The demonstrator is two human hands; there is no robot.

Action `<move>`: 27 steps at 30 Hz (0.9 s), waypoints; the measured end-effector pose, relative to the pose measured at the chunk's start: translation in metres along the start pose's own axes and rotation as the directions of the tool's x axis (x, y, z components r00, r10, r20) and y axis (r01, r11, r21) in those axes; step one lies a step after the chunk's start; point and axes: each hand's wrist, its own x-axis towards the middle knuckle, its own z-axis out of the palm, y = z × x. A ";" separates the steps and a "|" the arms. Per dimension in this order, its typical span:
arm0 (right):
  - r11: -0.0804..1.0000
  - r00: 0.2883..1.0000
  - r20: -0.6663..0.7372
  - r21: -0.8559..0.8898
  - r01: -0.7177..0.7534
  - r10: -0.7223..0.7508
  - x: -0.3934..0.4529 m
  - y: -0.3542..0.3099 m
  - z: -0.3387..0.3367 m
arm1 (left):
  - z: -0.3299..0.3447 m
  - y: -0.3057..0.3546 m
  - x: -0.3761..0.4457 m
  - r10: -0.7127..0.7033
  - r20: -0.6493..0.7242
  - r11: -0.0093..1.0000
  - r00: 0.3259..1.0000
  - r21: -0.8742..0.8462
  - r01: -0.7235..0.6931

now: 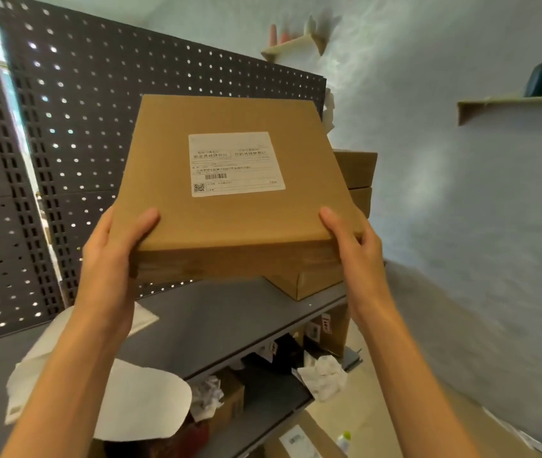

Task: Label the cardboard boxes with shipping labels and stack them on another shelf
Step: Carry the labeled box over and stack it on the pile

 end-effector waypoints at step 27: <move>0.984 0.993 -0.008 0.134 0.116 -0.116 0.201 0.003 -0.075 | 0.169 -0.028 0.110 0.241 0.046 0.970 0.969 0.005 -0.241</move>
